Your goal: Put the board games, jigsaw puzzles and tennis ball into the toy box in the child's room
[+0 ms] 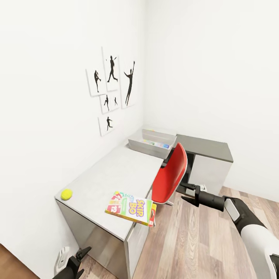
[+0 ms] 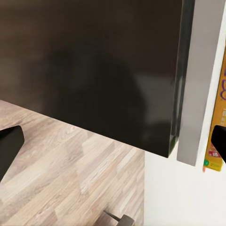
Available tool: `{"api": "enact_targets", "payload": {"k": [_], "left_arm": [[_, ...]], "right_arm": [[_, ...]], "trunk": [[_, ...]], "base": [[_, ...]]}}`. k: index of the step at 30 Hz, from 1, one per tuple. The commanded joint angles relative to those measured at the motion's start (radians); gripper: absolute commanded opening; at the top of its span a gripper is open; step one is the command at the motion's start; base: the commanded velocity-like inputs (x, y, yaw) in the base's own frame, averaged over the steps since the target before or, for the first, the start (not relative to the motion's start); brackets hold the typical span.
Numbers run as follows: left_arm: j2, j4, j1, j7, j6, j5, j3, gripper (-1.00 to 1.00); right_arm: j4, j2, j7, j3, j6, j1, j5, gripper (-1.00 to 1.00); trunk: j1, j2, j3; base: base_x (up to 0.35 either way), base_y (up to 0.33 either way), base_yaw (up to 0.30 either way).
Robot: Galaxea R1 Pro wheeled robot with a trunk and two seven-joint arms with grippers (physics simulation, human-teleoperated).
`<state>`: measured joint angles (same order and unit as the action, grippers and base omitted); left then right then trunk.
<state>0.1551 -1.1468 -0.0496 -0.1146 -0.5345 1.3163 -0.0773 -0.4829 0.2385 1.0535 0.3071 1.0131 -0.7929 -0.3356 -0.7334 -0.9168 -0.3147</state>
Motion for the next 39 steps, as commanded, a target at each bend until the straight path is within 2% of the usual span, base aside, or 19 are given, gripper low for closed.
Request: {"api": "enact_targets", "payload": {"k": [1, 11, 39], "left_arm": [[0.000, -0.001, 0.000, -0.001, -0.006, 0.003, -0.001, 1.00], [-0.001, -0.001, 0.000, 0.001, -0.004, 0.003, -0.001, 1.00], [-0.001, -0.001, 0.002, 0.001, -0.002, 0.003, -0.001, 1.00]], "right_arm": [[0.002, 0.006, 0.004, 0.003, 0.011, -0.002, -0.003, 1.00], [0.011, 0.022, 0.003, 0.001, 0.034, -0.002, -0.026, 1.00], [0.013, 0.023, 0.004, 0.000, 0.034, 0.003, -0.033, 1.00]], "trunk": [[-0.004, -0.008, -0.004], [-0.042, -0.078, -0.036], [-0.150, -0.274, -0.123]], "base": [[0.000, 0.000, 0.000], [0.000, 0.000, 0.000], [0.000, 0.000, 0.000]]}}
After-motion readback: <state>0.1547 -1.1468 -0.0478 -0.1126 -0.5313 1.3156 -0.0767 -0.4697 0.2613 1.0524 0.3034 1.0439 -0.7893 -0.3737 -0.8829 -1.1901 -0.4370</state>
